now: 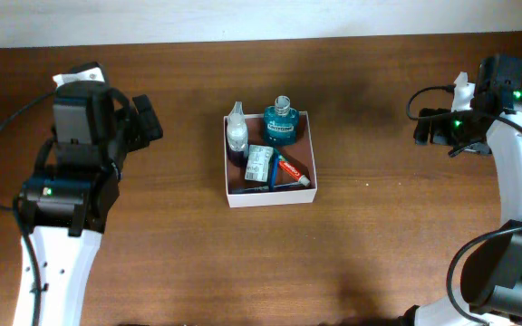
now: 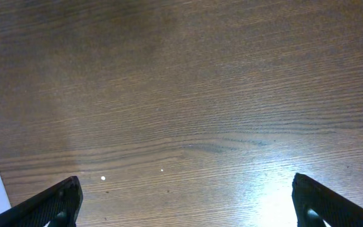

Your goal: Pack container

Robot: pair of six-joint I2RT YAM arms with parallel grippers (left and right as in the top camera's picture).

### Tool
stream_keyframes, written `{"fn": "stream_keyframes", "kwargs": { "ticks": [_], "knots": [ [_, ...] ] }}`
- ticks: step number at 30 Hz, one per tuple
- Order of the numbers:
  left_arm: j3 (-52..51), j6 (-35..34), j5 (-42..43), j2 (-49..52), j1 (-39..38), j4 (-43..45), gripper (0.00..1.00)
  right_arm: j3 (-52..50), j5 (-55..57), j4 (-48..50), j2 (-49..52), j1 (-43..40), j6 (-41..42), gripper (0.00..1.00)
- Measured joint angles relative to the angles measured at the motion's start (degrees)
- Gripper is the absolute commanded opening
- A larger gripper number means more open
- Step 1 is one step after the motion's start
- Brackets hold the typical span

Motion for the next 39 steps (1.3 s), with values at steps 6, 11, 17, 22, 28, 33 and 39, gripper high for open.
{"fn": "stream_keyframes", "kwargs": {
  "ticks": [6, 11, 17, 22, 28, 33, 39],
  "knots": [
    [0.0, -0.2, 0.0, 2.0, 0.0, 0.0, 0.99, 0.0, 0.0, 0.0, 0.0, 0.0, 0.0, 0.99],
    [0.0, -0.2, 0.0, 2.5, 0.0, 0.0, 0.99, 0.0, 0.0, 0.0, 0.0, 0.0, 0.0, 0.99],
    [0.0, -0.2, 0.0, 2.5, 0.0, 0.0, 1.00, 0.0, 0.0, 0.0, 0.0, 0.0, 0.1, 0.99],
    [0.0, -0.2, 0.0, 2.5, 0.0, 0.0, 0.99, 0.0, 0.0, 0.0, 0.0, 0.0, 0.1, 0.99],
    [0.0, -0.4, 0.0, 2.5, 0.0, 0.0, 0.99, 0.0, 0.0, 0.0, 0.0, 0.0, 0.2, 0.99],
    [0.0, -0.4, 0.0, 2.5, 0.0, 0.0, 0.99, 0.0, 0.0, 0.0, -0.5, 0.0, 0.2, 0.99],
    [0.0, -0.4, 0.0, 2.5, 0.0, 0.0, 0.99, 0.0, 0.0, 0.0, -7.8, 0.2, 0.2, 0.99]
  ]
}}
